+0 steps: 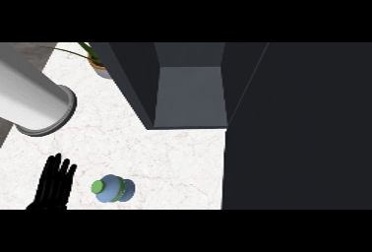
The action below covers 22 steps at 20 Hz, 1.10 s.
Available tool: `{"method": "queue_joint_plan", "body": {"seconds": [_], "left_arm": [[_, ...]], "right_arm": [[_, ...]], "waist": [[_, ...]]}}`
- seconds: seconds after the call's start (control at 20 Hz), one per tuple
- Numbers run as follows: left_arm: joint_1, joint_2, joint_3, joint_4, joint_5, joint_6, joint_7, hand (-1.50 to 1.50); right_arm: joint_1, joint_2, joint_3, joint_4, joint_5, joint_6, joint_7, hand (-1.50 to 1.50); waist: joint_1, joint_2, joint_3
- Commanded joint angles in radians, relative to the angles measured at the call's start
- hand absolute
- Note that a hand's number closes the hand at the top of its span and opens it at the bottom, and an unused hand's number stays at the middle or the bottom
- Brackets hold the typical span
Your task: Pick up the bottled water, place it into the cabinet and close the cabinet
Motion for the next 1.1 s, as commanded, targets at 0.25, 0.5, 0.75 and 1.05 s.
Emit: {"method": "queue_joint_plan", "body": {"seconds": [0.25, 0.5, 0.75, 1.05], "left_arm": [[-0.143, 0.021, 0.122, 0.422, 0.043, -0.085, -0.227, -1.5], [-0.255, 0.014, 0.122, 0.668, 0.042, -0.169, -0.368, -1.5], [-0.334, 0.014, 0.15, 0.883, 0.029, -0.214, -0.523, -1.5], [-0.433, -0.006, 0.163, 1.083, 0.041, -0.256, -0.659, 1.5]], "right_arm": [[0.191, -0.057, 0.014, -0.19, 0.001, 0.029, -0.043, -1.5], [0.193, -0.069, -0.009, -0.153, -0.01, 0.033, -0.097, -1.5], [0.237, -0.097, -0.003, -0.16, 0.017, 0.047, -0.143, -1.5], [0.282, -0.075, 0.115, -0.188, 0.103, 0.007, -0.144, -1.5]], "waist": [[-0.007, 0.0, 0.0], [-0.005, 0.002, 0.0], [-0.008, 0.002, 0.0], [-0.007, 0.005, -0.002]]}}
